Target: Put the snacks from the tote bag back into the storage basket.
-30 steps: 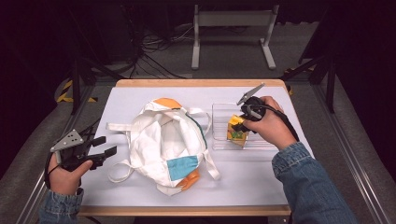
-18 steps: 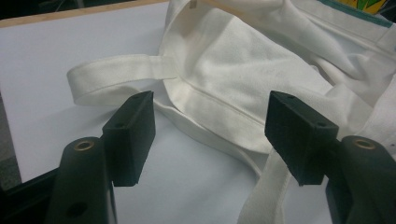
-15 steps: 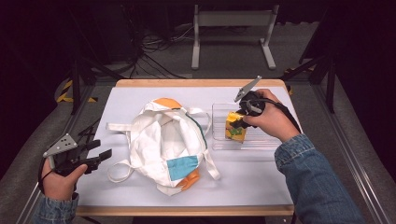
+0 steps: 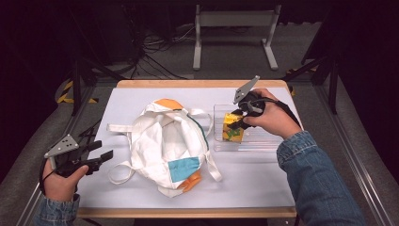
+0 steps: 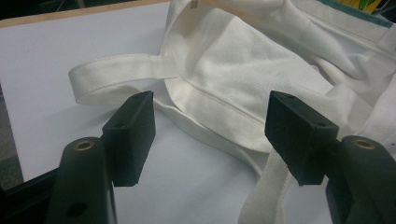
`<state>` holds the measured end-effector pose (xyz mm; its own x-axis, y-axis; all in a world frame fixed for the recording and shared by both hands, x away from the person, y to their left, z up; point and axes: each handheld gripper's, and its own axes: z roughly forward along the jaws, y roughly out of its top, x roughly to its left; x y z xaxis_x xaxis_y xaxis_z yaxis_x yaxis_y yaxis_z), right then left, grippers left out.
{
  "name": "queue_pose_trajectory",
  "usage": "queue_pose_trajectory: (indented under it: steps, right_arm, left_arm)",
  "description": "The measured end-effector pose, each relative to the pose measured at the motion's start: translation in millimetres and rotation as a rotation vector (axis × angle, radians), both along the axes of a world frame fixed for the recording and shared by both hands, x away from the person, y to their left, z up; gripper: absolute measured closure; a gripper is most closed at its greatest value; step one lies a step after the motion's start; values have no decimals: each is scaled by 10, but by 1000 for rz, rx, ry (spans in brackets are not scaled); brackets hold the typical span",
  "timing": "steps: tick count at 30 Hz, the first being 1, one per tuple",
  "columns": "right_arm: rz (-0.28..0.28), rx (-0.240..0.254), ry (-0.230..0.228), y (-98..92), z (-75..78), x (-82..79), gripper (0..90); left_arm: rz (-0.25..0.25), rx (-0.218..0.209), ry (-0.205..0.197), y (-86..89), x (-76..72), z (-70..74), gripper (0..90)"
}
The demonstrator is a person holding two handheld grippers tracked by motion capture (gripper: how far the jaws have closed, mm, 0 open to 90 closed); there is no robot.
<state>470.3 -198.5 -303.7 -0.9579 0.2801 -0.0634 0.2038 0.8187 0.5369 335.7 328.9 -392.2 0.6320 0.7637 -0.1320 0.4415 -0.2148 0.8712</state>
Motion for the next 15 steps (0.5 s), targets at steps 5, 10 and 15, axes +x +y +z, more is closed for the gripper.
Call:
queue_pose_trajectory:
  steps: [5,10,15]
  right_arm:
    - [61,0,-5,17,-40,25,505]
    - [88,-11,-12,17,-82,53,506]
    - [114,-27,-2,18,-141,70,506]
  left_arm:
    - [-7,-2,2,-12,17,2,342]
    - [-10,-2,5,-21,34,-3,343]
    - [-14,-4,5,-30,43,-3,342]
